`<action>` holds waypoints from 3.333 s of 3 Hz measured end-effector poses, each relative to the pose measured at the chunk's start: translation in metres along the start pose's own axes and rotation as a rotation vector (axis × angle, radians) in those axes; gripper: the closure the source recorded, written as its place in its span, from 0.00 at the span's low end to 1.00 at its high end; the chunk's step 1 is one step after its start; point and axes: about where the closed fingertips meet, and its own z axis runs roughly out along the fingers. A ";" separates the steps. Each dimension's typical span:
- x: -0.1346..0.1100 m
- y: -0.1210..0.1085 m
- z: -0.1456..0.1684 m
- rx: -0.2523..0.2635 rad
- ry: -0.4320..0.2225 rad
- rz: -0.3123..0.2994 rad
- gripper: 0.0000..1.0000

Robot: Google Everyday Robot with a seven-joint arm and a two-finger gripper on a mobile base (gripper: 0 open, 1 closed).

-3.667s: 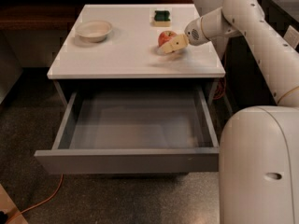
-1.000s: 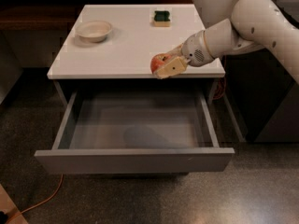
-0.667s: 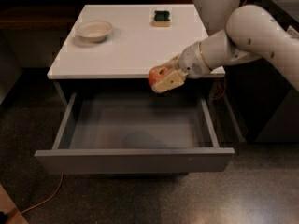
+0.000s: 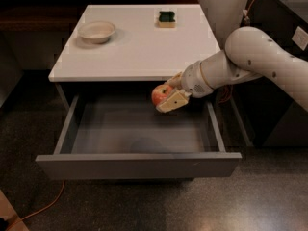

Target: Place apple into top drawer

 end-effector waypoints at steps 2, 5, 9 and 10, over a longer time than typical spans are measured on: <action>0.023 0.004 0.047 -0.069 0.040 -0.013 1.00; 0.073 -0.001 0.117 -0.073 0.057 -0.040 1.00; 0.100 -0.010 0.171 -0.074 -0.012 -0.080 0.30; 0.100 -0.009 0.173 -0.078 -0.013 -0.081 0.06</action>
Offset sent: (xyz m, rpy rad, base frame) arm 0.0091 0.0298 -0.0861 -0.0527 0.0728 0.0930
